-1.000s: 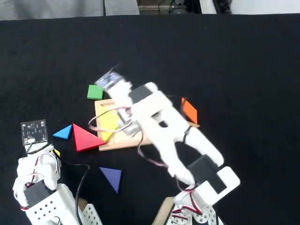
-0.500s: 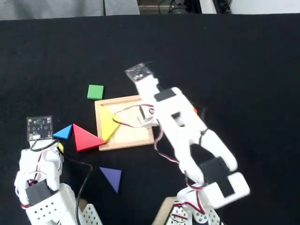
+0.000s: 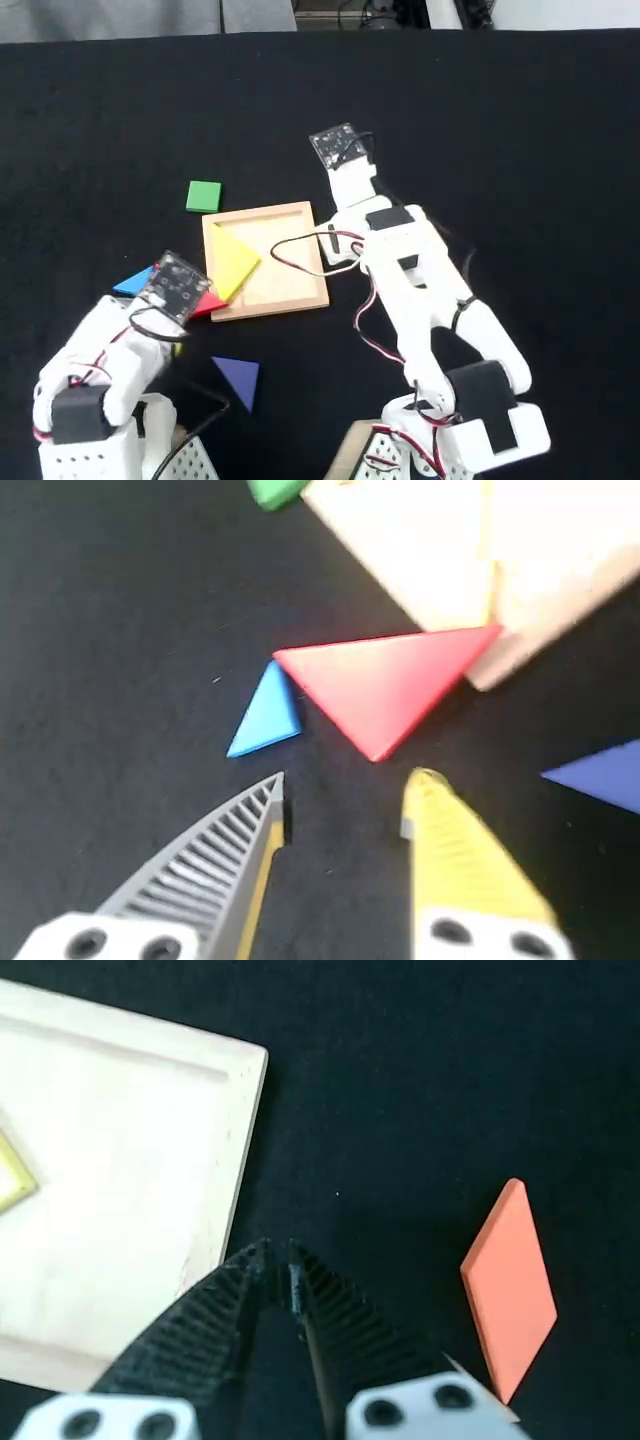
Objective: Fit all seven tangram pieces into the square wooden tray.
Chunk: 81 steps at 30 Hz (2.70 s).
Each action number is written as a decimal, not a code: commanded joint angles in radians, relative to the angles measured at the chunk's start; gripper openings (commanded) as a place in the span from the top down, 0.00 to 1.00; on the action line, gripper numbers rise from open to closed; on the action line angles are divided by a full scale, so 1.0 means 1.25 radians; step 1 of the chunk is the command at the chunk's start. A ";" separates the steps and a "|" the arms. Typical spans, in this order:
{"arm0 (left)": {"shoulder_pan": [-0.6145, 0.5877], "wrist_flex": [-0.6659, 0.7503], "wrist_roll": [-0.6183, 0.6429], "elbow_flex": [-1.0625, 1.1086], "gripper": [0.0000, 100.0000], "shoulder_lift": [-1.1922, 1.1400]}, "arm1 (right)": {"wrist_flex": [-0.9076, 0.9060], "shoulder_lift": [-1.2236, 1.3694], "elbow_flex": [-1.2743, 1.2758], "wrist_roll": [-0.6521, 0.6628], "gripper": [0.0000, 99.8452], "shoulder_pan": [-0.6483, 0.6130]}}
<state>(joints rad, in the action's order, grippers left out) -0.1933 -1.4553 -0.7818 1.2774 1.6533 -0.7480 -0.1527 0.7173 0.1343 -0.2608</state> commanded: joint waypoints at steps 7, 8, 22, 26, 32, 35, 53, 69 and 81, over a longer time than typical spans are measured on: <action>0.039 0.210 -0.027 0.191 0.69 0.004 | 0.015 -0.040 -0.001 0.000 0.99 0.039; 0.046 0.220 -0.050 0.207 0.69 0.014 | 0.015 -0.040 -0.001 0.000 0.99 0.047; 0.020 0.320 -0.303 0.338 0.69 0.120 | 0.039 0.138 -0.089 0.049 0.99 0.063; 0.035 0.302 -0.311 0.338 0.69 0.114 | -0.015 0.215 -0.168 0.049 0.99 0.063; 0.053 0.356 -0.303 0.341 0.69 0.068 | -0.058 0.255 -0.213 0.049 0.99 0.064; 0.053 0.411 -0.274 0.343 0.69 0.023 | -0.058 0.255 -0.212 0.049 0.99 0.064; 0.099 0.777 -0.242 0.339 0.69 -0.350 | -0.059 0.255 -0.212 0.054 0.99 0.064; 0.040 0.851 -0.362 0.334 0.75 -0.441 | -0.059 0.255 -0.212 0.054 0.99 0.064; 0.098 0.848 -0.335 0.334 0.90 -0.437 | -0.059 0.255 -0.211 0.054 0.99 0.064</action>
<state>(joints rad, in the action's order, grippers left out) -0.1105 -0.4043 -1.2252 1.6870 1.1009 -0.8170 0.1711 0.5025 0.1880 -0.1979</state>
